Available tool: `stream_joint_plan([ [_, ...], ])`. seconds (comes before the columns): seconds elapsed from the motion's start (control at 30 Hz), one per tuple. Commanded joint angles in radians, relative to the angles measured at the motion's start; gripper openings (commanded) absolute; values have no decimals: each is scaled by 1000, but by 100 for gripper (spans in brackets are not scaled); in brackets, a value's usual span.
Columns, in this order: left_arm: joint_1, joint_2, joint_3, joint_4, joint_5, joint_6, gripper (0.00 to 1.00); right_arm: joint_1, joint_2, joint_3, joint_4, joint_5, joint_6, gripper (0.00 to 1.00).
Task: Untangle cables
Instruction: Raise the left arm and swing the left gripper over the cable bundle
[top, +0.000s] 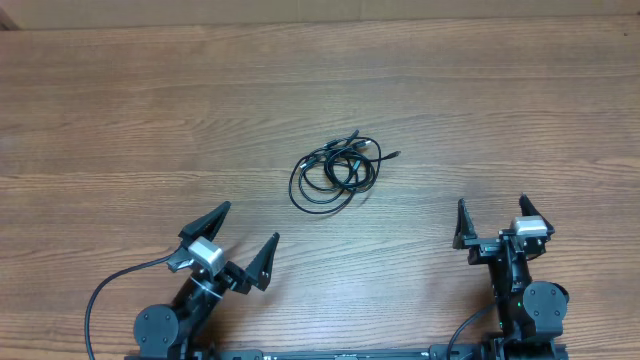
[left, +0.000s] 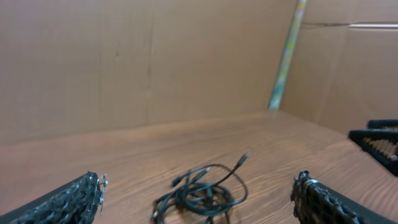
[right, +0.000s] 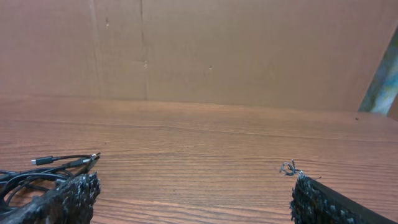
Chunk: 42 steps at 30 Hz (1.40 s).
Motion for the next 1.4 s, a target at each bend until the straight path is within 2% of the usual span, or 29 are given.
stream_joint_plan([
  [0.0, 5, -5, 92, -29, 51, 0, 100, 8, -11, -10, 6, 9, -4, 100],
  [0.37, 5, 33, 390, -313, 15, 10, 100, 8, -11, -10, 6, 9, -4, 100],
  [0.77, 4, 363, 751, -536, 124, 10, 100, 8, -11, -10, 6, 9, -4, 100],
  [0.87, 4, 428, 798, -496, 255, 8, 100, 8, -11, -10, 6, 9, -4, 100],
  [1.07, 4, 450, 798, -351, 480, -4, 100, 8, -11, -10, 6, 9, -4, 100],
  [1.17, 4, 451, 803, -321, 486, -79, 100, 8, -11, -10, 6, 9, -4, 100],
  [1.37, 5, 454, 839, -329, 454, -92, 100, 8, -11, -10, 6, 9, -4, 100],
])
